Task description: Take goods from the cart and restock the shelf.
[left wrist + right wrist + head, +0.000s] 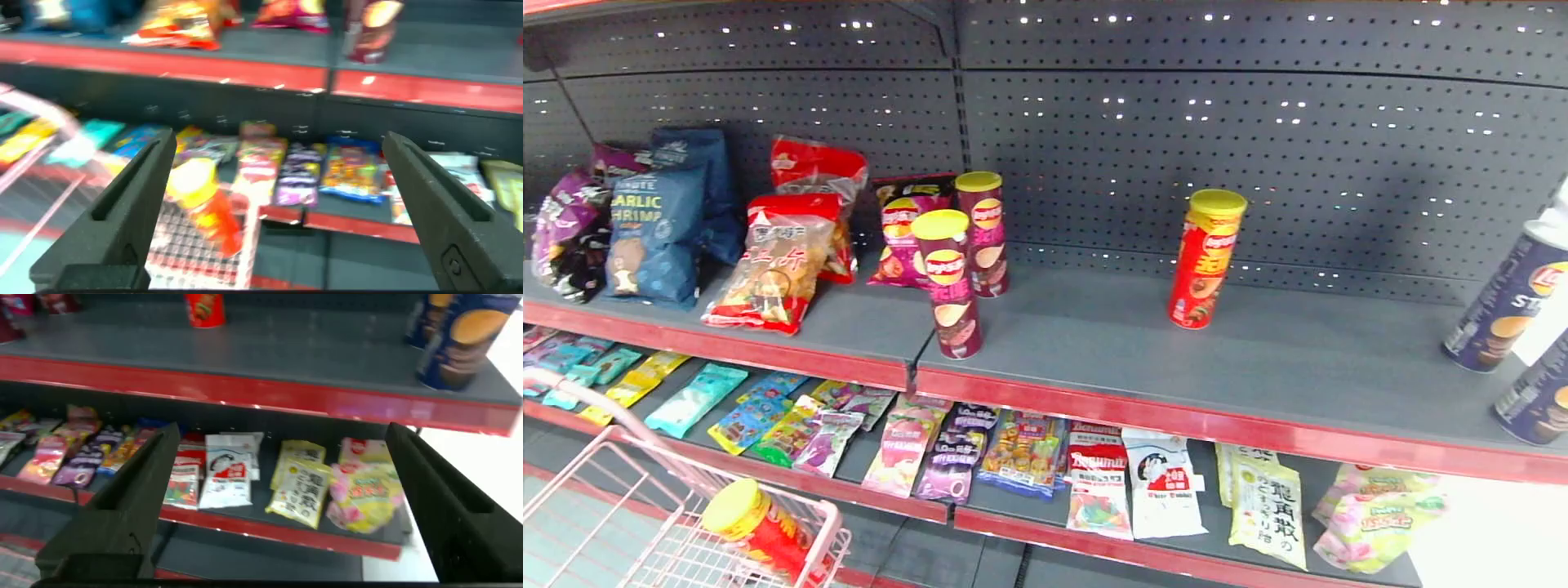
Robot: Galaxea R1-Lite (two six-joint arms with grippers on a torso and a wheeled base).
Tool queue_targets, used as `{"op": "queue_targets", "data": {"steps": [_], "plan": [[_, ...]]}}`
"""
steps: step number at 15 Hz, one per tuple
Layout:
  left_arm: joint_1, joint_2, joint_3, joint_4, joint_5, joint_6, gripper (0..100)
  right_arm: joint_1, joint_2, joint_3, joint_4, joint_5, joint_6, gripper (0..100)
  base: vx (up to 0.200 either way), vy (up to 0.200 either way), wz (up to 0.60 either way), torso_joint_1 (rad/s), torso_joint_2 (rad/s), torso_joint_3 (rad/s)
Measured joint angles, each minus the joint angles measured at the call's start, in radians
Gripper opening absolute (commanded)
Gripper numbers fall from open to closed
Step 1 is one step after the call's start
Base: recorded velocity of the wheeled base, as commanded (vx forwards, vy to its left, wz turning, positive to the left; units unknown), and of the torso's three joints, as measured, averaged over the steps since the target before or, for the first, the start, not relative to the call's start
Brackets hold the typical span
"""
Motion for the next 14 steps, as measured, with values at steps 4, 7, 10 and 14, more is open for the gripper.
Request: {"op": "queue_targets", "data": {"steps": [4, 7, 10, 14], "plan": [[0.0, 0.0, 0.0, 0.0, 0.0, 0.0, 100, 0.0, 0.0, 0.0, 0.001, 0.001, 0.0, 100, 0.0, 0.0, 0.6, 0.005, 0.0, 0.002], [0.0, 0.0, 0.0, 0.0, 0.0, 0.0, 100, 0.0, 0.0, 0.0, 0.0, 0.002, -0.001, 100, 0.0, 0.0, 0.6, 0.002, 0.0, -0.001], [0.0, 0.0, 0.0, 0.0, 0.0, 0.0, 100, 0.0, 0.0, 0.0, 0.0, 0.002, -0.001, 100, 0.0, 0.0, 0.6, 0.002, 0.0, 0.001], [0.0, 0.0, 0.0, 0.0, 0.0, 0.0, 100, 0.0, 0.0, 0.0, 0.0, 0.004, -0.001, 100, 0.0, 0.0, 0.3, 0.001, 0.0, 0.005]]}}
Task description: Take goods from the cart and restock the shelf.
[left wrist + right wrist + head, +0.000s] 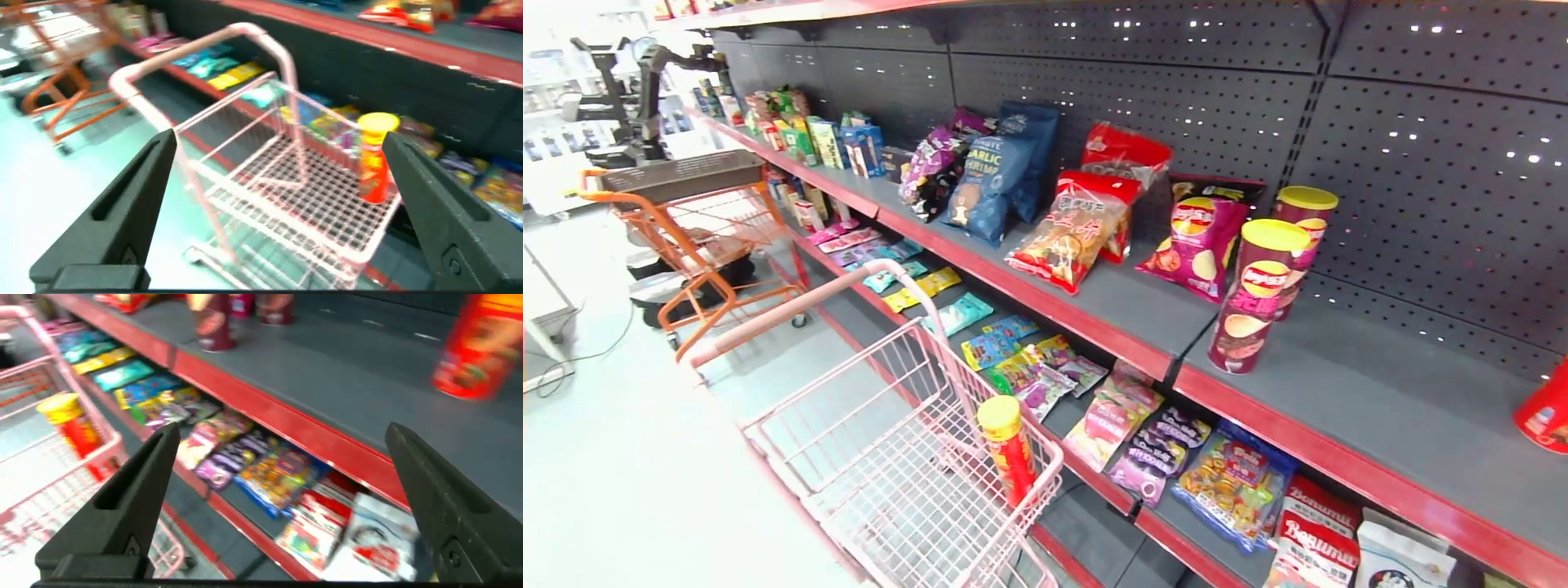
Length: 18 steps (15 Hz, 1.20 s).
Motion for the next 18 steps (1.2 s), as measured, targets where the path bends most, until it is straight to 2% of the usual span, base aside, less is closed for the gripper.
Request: {"op": "queue_targets", "data": {"steps": [18], "plan": [[0.0, 0.0, 0.0, 0.0, 0.0, 0.0, 100, 0.0, 0.0, 0.0, 0.0, 0.001, 0.002, 100, 0.0, 0.0, 0.0, -0.138, 0.33, 0.183]]}}
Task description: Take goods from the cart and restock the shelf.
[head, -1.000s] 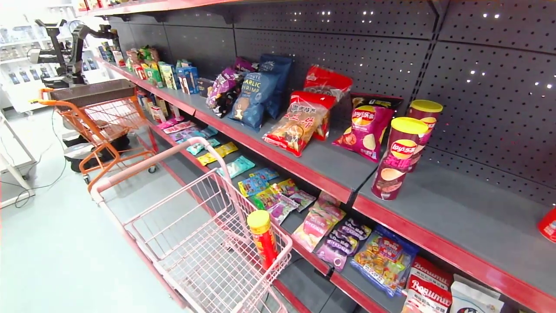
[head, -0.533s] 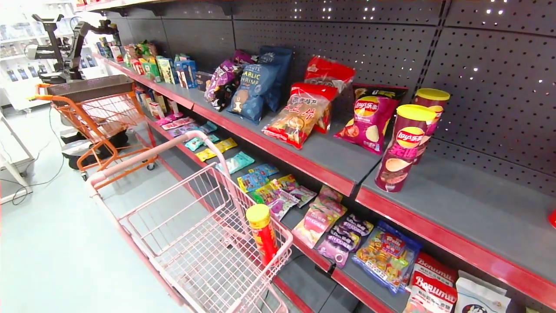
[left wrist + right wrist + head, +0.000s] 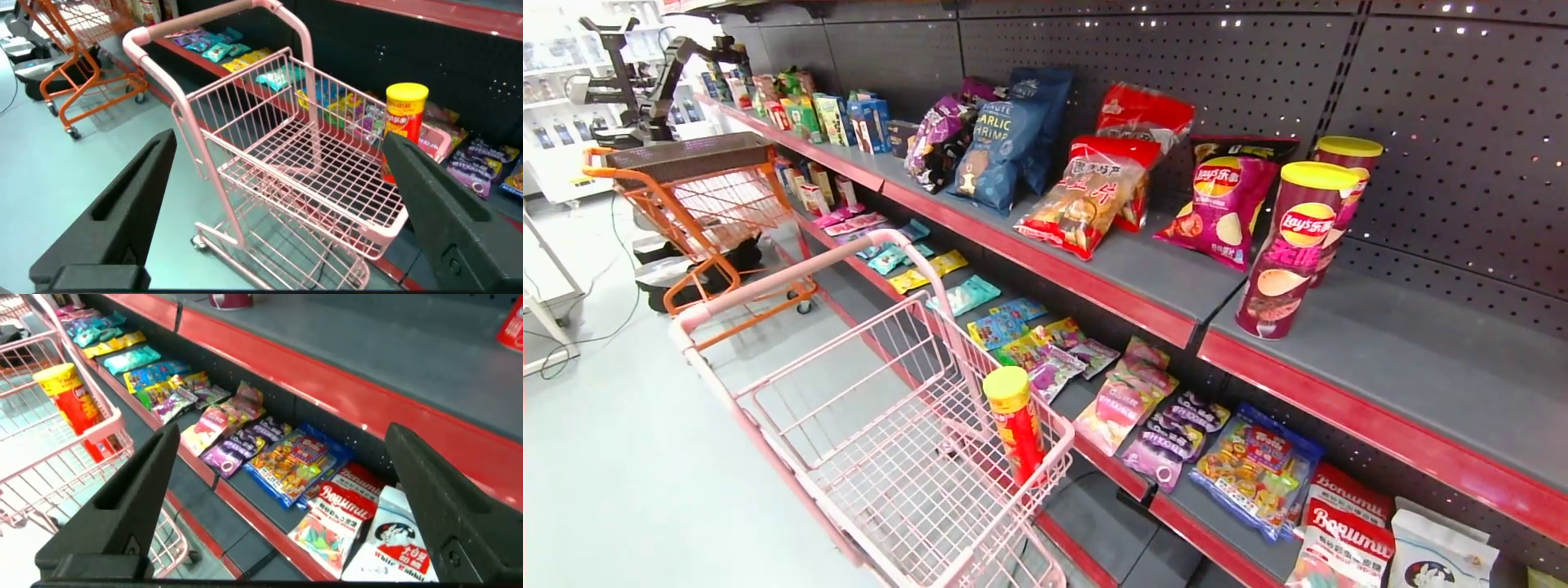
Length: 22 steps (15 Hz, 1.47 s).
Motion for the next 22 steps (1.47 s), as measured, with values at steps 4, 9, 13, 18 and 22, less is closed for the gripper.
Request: {"op": "queue_targets", "data": {"steps": [4, 9, 13, 18, 22], "plan": [[0.0, 0.0, 0.0, 0.0, 0.0, 0.0, 100, 0.0, 0.0, 0.0, 0.0, 0.0, 0.001, 100, 0.0, 0.0, 0.0, -0.152, 0.39, 0.231], [0.0, 0.0, 0.0, 0.0, 0.0, 0.0, 100, 0.0, 0.0, 0.0, 0.0, 0.0, 0.001, 100, 0.0, 0.0, 0.0, -0.199, 0.53, 0.33], [0.001, 0.0, 0.0, 0.0, 0.0, 0.0, 100, 0.0, 0.0, 0.0, 0.0, -0.001, 0.002, 100, 0.0, 0.0, 0.0, -0.182, 0.53, 0.343], [0.0, 0.0, 0.0, 0.0, -0.028, 0.006, 100, 0.0, 0.0, 0.0, 0.0, -0.003, 0.003, 100, 0.0, 0.0, 0.0, -0.031, 0.11, 0.071], [-0.004, 0.04, -0.106, -0.016, -0.042, -0.003, 100, 0.0, 0.0, 0.0, 0.0, -0.003, 0.003, 100, 0.0, 0.0, 0.0, 0.0, 0.0, 0.0]]}}
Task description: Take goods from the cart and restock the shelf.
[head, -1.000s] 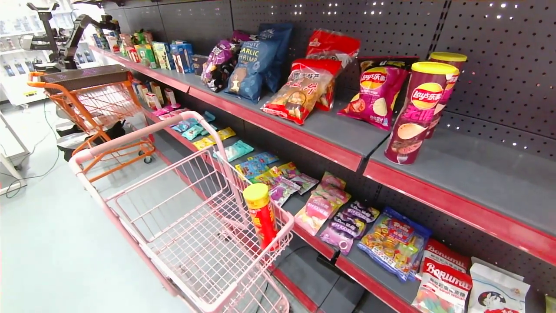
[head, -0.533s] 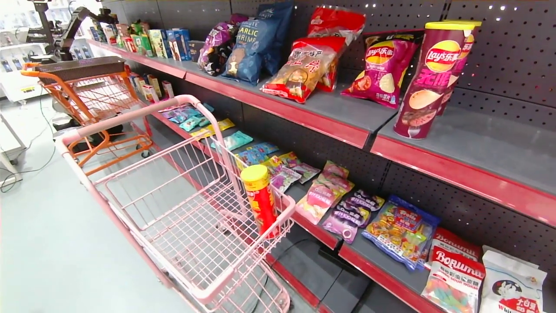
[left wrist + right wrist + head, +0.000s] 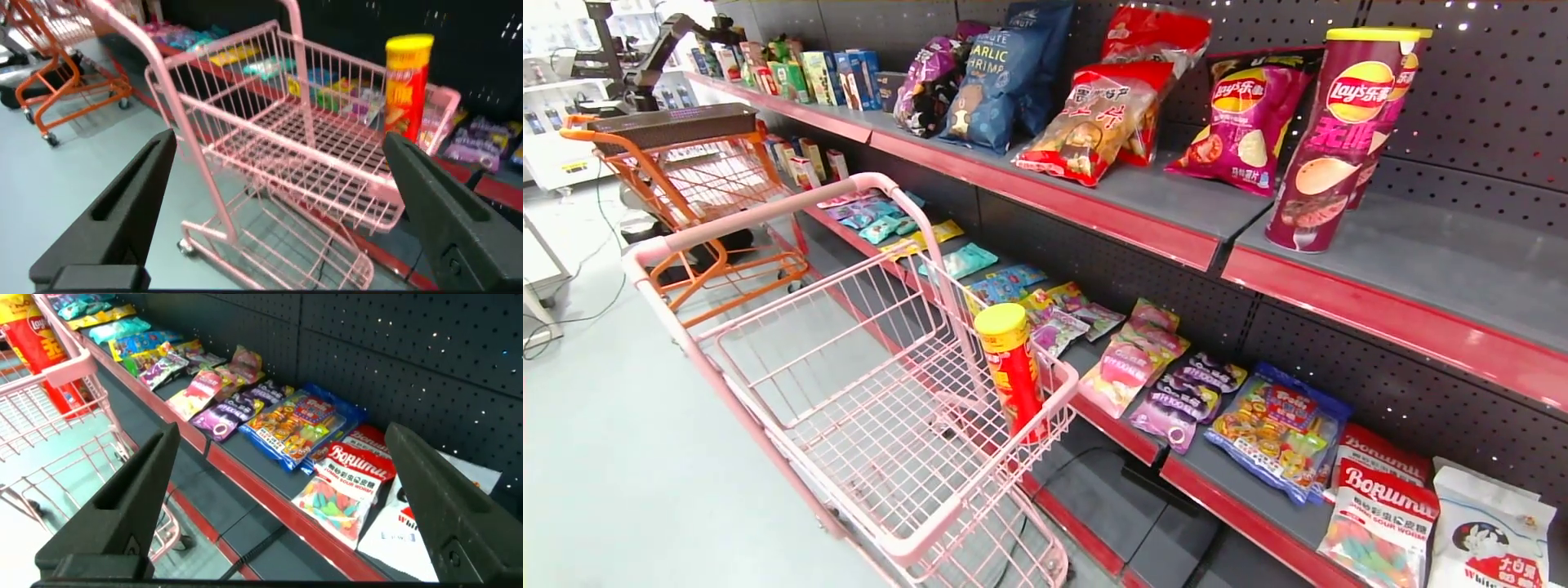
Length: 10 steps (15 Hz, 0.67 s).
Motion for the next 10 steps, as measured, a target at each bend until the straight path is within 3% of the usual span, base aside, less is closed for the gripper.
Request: {"op": "queue_targets", "data": {"steps": [4, 6, 7, 10], "plan": [[-0.005, 0.337, -0.273, -0.01, 0.034, -0.043, 100, 0.0, 0.0, 0.0, -0.001, 0.003, 0.0, 100, 0.0, 0.0, 0.0, 0.0, 0.0, 0.0], [-0.016, 0.571, -0.357, -0.056, 0.012, -0.048, 100, 0.0, 0.0, 0.0, -0.001, 0.003, -0.002, 100, 0.0, 0.0, 0.0, 0.0, 0.0, 0.0], [-0.026, 0.682, -0.384, -0.086, -0.027, -0.049, 100, 0.0, 0.0, 0.0, -0.001, 0.001, -0.002, 100, 0.0, 0.0, 0.0, 0.0, 0.0, 0.0], [-0.058, 0.997, -0.458, -0.209, -0.239, -0.02, 100, 0.0, 0.0, 0.0, 0.0, 0.0, -0.002, 100, 0.0, 0.0, 0.0, 0.0, 0.0, 0.0]]}}
